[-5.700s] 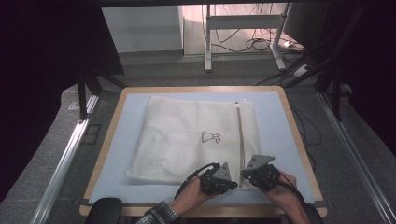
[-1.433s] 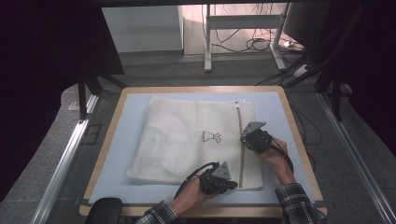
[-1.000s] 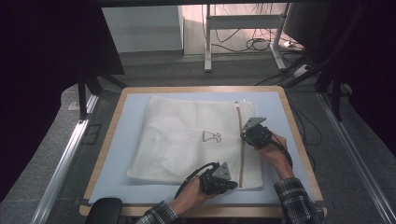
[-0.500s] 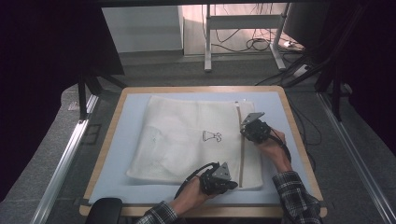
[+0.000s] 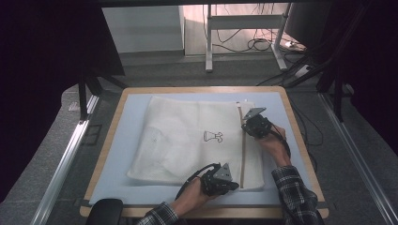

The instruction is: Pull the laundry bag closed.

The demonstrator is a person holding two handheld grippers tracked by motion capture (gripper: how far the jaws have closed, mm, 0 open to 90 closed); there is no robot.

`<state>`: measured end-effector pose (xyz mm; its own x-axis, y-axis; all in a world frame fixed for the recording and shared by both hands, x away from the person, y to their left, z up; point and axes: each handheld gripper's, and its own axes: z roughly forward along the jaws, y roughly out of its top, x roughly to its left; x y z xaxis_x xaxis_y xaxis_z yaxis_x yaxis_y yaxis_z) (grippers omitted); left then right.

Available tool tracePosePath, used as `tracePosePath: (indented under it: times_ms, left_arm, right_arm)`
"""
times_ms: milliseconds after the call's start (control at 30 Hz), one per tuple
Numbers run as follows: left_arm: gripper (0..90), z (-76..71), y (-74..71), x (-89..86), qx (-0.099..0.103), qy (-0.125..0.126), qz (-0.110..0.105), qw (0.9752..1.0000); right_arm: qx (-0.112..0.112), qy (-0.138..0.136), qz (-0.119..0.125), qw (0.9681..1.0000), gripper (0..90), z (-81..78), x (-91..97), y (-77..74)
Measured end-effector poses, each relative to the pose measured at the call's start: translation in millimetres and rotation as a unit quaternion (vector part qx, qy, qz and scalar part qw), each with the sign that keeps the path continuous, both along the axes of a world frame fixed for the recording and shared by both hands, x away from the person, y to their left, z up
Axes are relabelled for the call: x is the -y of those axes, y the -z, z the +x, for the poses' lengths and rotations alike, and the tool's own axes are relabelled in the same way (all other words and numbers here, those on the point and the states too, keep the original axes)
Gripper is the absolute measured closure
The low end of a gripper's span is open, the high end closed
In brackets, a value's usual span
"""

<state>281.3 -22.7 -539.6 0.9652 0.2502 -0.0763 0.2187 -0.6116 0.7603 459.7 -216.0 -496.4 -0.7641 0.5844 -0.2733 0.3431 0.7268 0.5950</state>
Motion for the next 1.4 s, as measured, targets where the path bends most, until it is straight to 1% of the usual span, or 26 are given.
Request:
tracePosePath:
  times_ms: [133, 233, 267, 300, 500, 533, 567, 633, 667, 733, 833, 867, 933, 967, 1000, 1100, 1133, 1200, 1267, 1300, 1400]
  left_arm:
    - [89.8, -0.1, 0.0, 0.0, 0.001, 0.0, 0.0, 1.0]
    - [89.8, -0.5, 0.0, 0.2, 0.002, -0.001, 0.0, 1.0]
    - [89.8, -0.7, -0.1, 0.2, 0.003, -0.001, 0.0, 1.0]
    - [89.8, -0.8, 0.0, 0.3, 0.003, -0.001, 0.0, 1.0]
    - [89.8, -0.9, -0.1, 0.2, 0.005, 0.0, 0.001, 1.0]
    - [89.8, -0.8, -0.1, 0.2, 0.004, 0.0, 0.001, 1.0]
    - [89.9, -0.9, -0.1, 0.2, 0.005, 0.0, 0.002, 1.0]
    - [89.8, -1.1, -0.1, 0.3, 0.006, 0.0, 0.002, 1.0]
    - [89.8, -1.2, -0.2, 0.3, 0.006, 0.0, 0.002, 1.0]
    - [89.8, -1.3, -0.2, 0.3, 0.007, 0.0, 0.002, 1.0]
    - [89.8, -1.4, -0.2, 0.3, 0.007, 0.0, 0.002, 1.0]
    - [89.8, -1.3, -0.2, 0.3, 0.007, 0.0, 0.002, 1.0]
    - [89.8, -1.4, -0.2, 0.3, 0.007, 0.0, 0.002, 1.0]
    - [89.9, -1.3, -0.2, 0.3, 0.006, 0.0, 0.002, 1.0]
    - [89.9, -1.2, -0.2, 0.3, 0.006, 0.0, 0.002, 1.0]
    - [89.9, -1.3, -0.2, 0.3, 0.007, 0.0, 0.002, 1.0]
    - [89.9, -1.2, -0.1, 0.3, 0.006, 0.0, 0.002, 1.0]
    - [89.8, -1.2, -0.1, 0.3, 0.006, 0.0, 0.002, 1.0]
    - [89.9, -1.5, 0.0, 0.4, 0.007, 0.0, 0.002, 1.0]
    - [89.9, -1.6, 0.0, 0.5, 0.008, 0.0, 0.002, 1.0]
    - [89.9, -2.0, 0.0, 0.6, 0.01, 0.0, 0.003, 0.9999]
  right_arm:
    - [0.004, 0.005, 0.0, 1.0, 85.8, 5.7, -1.1, 0.2]
    - [0.002, 0.006, 0.001, 1.0, 85.8, 9.3, -1.3, 0.1]
    - [0.006, 0.008, 0.001, 1.0, 85.7, 10.0, -1.5, 0.3]
    - [0.002, 0.007, 0.003, 1.0, 85.7, 11.1, -1.6, 0.2]
    - [0.012, 0.013, 0.003, 0.9998, 85.8, 16.6, -2.1, -0.6]
    - [0.009, 0.013, 0.006, 0.9999, 85.7, 17.4, -2.2, -0.5]
    - [0.013, 0.014, 0.002, 0.9998, 85.8, 18.3, -2.3, -0.3]
    - [0.014, 0.016, 0.001, 0.9998, 85.8, 20.6, -2.5, 0.1]
    - [0.01, 0.015, 0.002, 0.9998, 85.8, 21.5, -2.8, 0.4]
    - [0.013, 0.017, -0.001, 0.9998, 85.9, 23.1, -3.4, 1.3]
    - [0.013, 0.019, -0.001, 0.9997, 86.0, 26.3, -4.5, 1.9]
    - [0.017, 0.022, -0.002, 0.9996, 86.0, 26.7, -4.8, 2.0]
    - [0.015, 0.024, -0.001, 0.9996, 86.0, 29.8, -4.7, 2.3]
    - [0.018, 0.023, -0.002, 0.9996, 85.9, 31.3, -4.4, 2.6]
    - [0.014, 0.023, -0.002, 0.9996, 85.9, 32.1, -4.7, 2.8]
    - [0.019, 0.025, -0.007, 0.9995, 85.8, 35.1, -5.9, 3.9]
    - [0.017, 0.025, -0.005, 0.9995, 85.9, 36.1, -6.0, 3.8]
    - [0.022, 0.029, -0.005, 0.9993, 85.9, 38.0, -6.3, 3.2]
    - [0.02, 0.031, -0.001, 0.9993, 85.8, 40.5, -6.4, 2.5]
    - [0.023, 0.033, -0.002, 0.9992, 85.9, 42.2, -6.4, 2.6]
    - [0.019, 0.035, -0.004, 0.9992, 85.7, 45.9, -7.5, 3.4]
